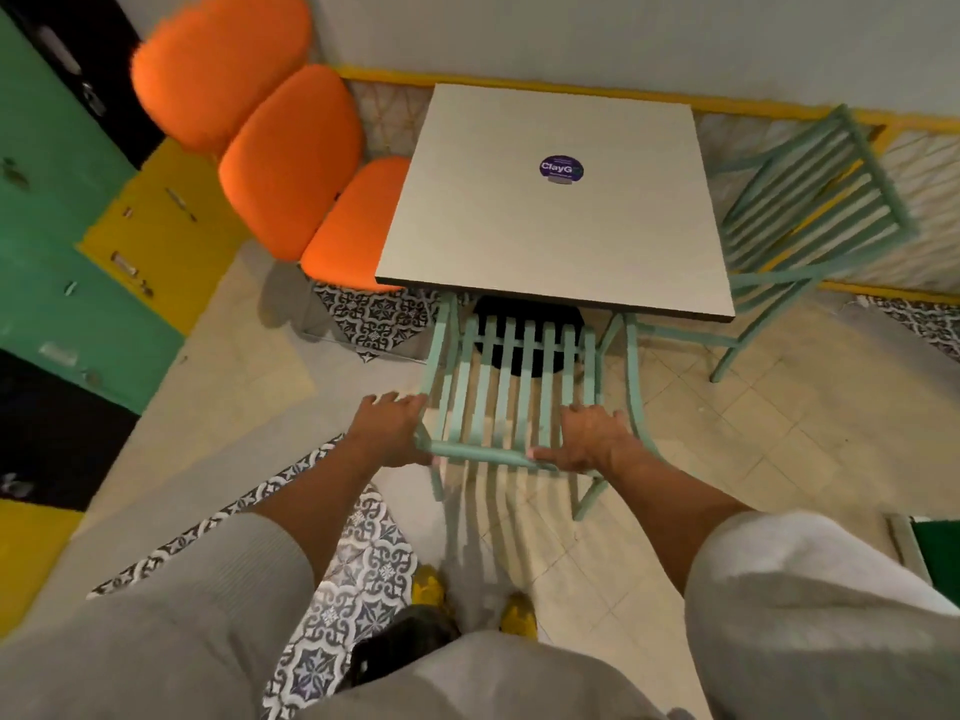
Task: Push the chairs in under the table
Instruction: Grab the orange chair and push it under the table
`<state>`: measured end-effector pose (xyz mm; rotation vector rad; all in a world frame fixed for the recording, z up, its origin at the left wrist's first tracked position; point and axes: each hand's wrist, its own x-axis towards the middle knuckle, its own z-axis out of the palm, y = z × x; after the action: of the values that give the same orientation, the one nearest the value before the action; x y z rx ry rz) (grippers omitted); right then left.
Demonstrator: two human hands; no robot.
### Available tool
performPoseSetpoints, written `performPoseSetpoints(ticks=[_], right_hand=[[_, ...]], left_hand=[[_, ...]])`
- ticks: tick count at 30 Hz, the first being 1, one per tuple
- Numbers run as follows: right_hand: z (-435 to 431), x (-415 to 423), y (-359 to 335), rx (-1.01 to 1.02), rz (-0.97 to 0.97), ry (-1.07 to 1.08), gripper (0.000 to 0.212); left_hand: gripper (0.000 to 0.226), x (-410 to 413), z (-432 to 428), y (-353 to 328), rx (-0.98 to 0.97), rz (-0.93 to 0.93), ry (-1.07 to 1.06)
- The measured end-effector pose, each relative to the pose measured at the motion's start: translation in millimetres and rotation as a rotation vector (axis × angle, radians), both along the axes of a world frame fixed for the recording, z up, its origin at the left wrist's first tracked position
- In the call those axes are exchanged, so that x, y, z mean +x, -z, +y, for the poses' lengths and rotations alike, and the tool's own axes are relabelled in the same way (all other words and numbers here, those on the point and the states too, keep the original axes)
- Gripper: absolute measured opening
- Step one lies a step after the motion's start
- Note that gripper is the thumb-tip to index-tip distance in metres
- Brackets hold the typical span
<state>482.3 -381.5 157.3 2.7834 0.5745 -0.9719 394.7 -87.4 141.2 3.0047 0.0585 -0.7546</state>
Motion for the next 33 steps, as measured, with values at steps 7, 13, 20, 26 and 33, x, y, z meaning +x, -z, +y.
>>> performPoseSetpoints(ticks=[7,13,20,26,33], right_hand=[[154,1,-30,-0.003,-0.014,-0.280,0.114],[305,13,-49,0.037,-0.091,-0.416,0.113],[506,52,-112,0.089,-0.212,-0.441,0.112],[633,101,-178,0.174,-0.256,-0.356,0.113],[731,167,-193,0.158,-0.334,-0.304,0.110]], left_hand=[[0.122,-45,109,-27,0.018,-0.055,-0.224],[0.124,-66,249,-53,0.052,-0.053,-0.314],[0.126,-48,469,-145,0.160,-0.107,-0.283],[0.126,8,583,-213,0.202,-0.121,-0.184],[0.122,94,664,-222,0.190,-0.189,-0.061]])
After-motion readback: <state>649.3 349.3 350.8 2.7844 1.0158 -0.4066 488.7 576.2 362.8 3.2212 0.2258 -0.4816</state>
